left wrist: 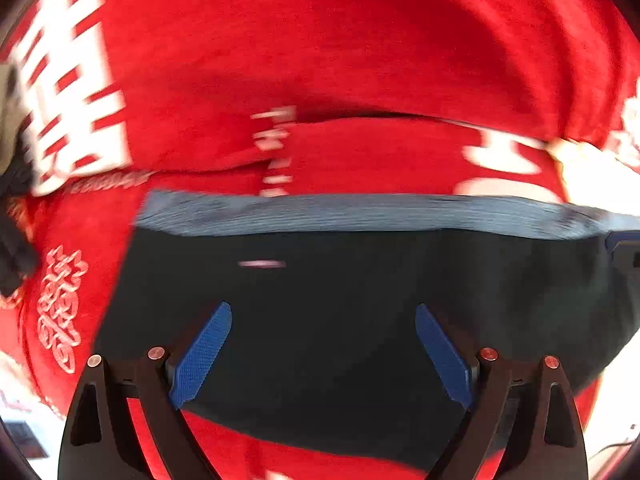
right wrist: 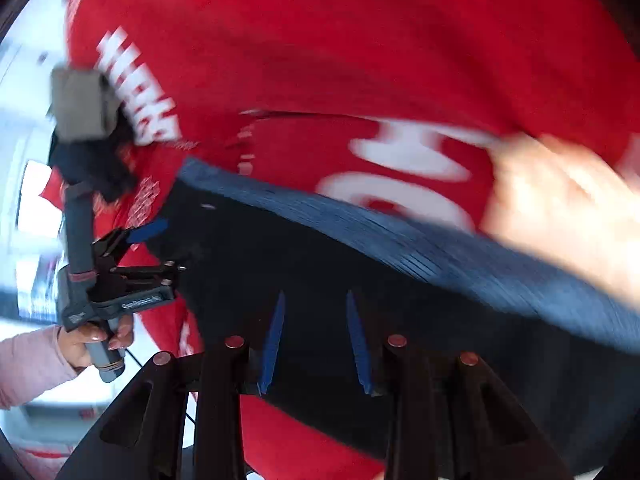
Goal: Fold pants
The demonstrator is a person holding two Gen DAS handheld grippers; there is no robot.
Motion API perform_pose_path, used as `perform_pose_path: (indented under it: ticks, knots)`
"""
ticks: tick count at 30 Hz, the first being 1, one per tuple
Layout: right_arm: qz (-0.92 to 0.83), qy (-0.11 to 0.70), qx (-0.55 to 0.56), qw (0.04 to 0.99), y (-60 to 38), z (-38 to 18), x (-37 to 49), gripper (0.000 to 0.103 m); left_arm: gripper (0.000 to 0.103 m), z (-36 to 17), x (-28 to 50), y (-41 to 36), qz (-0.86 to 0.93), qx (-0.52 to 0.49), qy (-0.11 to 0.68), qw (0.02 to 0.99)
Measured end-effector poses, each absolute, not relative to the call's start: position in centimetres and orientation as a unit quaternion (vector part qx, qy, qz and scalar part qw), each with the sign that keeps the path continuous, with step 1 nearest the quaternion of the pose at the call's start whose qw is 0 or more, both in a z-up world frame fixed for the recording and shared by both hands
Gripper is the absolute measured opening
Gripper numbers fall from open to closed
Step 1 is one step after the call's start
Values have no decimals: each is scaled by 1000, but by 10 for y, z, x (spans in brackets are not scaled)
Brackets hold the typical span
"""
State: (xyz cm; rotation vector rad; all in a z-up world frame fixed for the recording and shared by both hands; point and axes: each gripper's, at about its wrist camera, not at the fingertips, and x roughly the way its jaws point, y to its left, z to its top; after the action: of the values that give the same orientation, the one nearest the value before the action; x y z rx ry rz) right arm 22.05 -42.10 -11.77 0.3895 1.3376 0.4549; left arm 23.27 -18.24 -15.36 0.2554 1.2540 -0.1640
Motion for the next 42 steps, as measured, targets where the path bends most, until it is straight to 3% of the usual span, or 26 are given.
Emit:
perform_pose_path:
  ticks: [6,12,19,22,24,25,26,34,39,42]
  knots:
    - [314,610,121,717,-277,-124,320,35,94,-190,246,-77,-5,65,604,794]
    - [360,620,73,693,-166,-161,387,36,94,-208,228,-60,-26,66,579,812]
    - [379,637,-5,672,-115,-193,410,36,94,-208,215,-55,-35,55,543,837]
    - [376,653,-13,657,-109,-207,418,44,94,-204,212,-57,-39,54,536,842]
    - [377,665,4,645,-109,-212,424,44,94,-205,214,-56,-42,55,533,844]
    - [376,673,15,637,-110,-214,426,34,94,-205,214,-56,-43,55,531,844]
    - [384,678,22,627,-110,-212,426,11,94,-205,214,-56,-45,56,530,845]
    - [406,658,-39,633,-104,-179,409,7,94,-197,216,-52,-48,28,551,833]
    - [393,677,-33,622,-101,-199,415,15,94,-199,216,-54,-45,31,548,834]
    - [383,675,-18,631,-102,-195,415,8,94,-199,214,-54,-48,41,545,836]
